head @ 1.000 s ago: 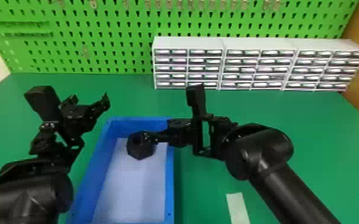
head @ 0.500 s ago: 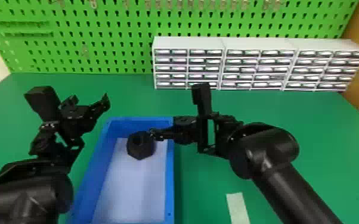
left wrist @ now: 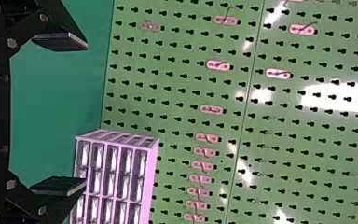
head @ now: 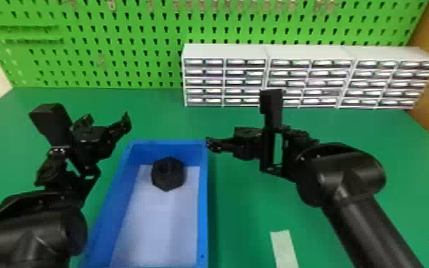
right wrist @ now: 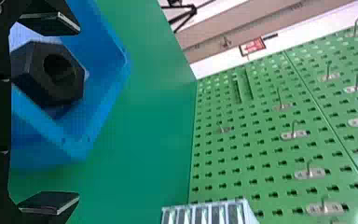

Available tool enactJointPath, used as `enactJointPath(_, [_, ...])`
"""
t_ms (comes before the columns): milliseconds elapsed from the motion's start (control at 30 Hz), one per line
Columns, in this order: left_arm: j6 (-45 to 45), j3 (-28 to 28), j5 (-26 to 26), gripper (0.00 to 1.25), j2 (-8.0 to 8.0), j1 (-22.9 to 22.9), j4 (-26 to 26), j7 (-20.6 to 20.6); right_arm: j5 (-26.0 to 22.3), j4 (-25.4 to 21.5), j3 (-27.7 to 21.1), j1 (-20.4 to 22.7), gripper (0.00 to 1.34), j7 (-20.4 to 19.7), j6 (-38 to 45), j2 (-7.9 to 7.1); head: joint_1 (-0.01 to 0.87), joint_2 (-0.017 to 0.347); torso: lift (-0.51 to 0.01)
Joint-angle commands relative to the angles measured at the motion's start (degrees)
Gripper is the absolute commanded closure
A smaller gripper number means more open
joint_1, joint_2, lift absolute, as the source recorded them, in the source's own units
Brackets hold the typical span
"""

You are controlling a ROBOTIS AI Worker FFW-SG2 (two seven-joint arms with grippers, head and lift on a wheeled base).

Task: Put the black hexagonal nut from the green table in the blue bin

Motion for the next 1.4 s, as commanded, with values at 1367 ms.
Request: enactJointPath(1367, [0.0, -0.2, 0.2, 0.24, -0.15, 0.0, 0.0, 0.0, 14.8, -12.5, -26.7, 8.7, 0.06, 0.0, 3.5, -1.56, 0.686, 0.051, -0.097])
